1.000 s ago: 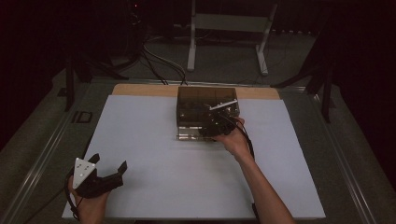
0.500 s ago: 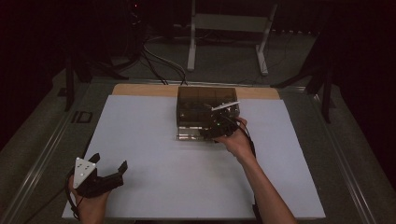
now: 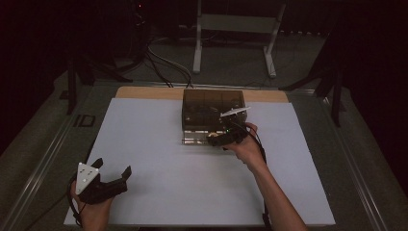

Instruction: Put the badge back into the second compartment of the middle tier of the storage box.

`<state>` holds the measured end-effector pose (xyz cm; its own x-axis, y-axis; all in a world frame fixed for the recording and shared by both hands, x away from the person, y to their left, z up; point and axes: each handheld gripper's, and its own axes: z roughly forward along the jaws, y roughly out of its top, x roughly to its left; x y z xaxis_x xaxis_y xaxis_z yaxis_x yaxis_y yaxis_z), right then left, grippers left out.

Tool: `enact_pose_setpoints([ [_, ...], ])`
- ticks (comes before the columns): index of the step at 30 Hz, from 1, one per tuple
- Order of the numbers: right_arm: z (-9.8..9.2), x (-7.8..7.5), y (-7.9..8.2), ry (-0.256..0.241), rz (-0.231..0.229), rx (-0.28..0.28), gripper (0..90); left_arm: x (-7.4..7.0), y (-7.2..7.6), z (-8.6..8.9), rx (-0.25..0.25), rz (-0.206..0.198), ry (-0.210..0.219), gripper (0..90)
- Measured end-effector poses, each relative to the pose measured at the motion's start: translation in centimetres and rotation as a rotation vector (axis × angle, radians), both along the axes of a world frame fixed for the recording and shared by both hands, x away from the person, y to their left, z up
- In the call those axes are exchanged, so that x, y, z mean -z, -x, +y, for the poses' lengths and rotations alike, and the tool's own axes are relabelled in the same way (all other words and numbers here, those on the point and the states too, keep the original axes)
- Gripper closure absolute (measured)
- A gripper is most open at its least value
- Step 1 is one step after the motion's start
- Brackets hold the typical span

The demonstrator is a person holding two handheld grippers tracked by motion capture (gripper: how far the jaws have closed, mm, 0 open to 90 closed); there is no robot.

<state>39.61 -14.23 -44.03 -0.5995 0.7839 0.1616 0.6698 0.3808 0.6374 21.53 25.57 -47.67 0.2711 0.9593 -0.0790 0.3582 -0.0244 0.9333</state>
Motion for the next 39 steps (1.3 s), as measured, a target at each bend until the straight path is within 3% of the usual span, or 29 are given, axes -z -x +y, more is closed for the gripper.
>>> enact_pose_setpoints([
  [15, -0.3, -0.2, 1.1, 0.008, -0.029, -0.014, 0.0, 0.0, 0.0, 0.0, 0.000, 0.000, 0.001, 1.1],
  [39, -0.8, 0.1, 3.3, -0.023, -0.053, -0.046, 0.0, 0.0, -0.1, -0.1, 0.002, 0.002, -0.001, 1.1],
])
